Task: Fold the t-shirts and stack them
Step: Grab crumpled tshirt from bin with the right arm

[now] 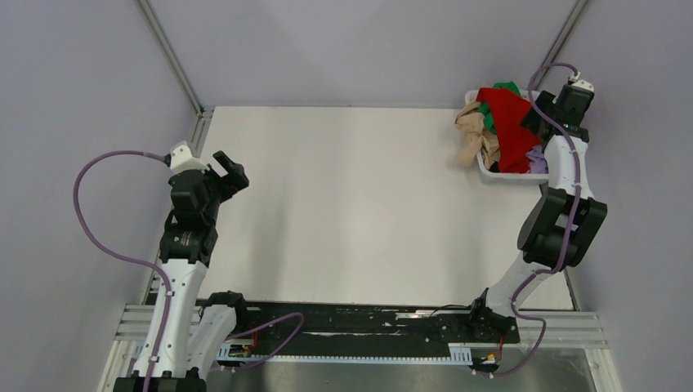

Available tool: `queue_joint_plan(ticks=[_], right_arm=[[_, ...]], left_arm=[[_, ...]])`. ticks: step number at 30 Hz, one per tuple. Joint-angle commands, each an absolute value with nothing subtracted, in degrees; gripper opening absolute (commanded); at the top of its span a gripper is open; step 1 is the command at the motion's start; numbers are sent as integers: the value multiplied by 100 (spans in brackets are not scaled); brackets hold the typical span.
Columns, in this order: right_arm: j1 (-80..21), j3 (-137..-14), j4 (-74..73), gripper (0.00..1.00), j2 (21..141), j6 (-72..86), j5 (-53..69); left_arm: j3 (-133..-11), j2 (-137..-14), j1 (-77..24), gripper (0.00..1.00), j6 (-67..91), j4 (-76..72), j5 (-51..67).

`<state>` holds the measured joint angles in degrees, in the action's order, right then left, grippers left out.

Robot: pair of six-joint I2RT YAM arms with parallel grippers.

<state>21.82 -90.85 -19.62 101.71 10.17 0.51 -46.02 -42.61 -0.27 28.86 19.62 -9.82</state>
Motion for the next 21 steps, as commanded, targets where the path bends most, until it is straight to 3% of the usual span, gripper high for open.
queue_joint_plan(ticks=[1,13,15,21], right_arm=[[2175,-9623,-2217,57,10626,852,2],[2109,-10357,-2370,13,11276,635,-685],[2109,-10346,-2390,2,11308,641,-661],[2101,-10558,-2387,0,11105,805,-573]], left_arm=[[-4630,-4305,-18,100,2821,1861,-1114],[-4663,-4359,-18,100,2782,1859,-1088],[-4671,-4359,-18,100,2779,1863,-1102],[-4759,-4318,-18,100,2742,1959,-1147]])
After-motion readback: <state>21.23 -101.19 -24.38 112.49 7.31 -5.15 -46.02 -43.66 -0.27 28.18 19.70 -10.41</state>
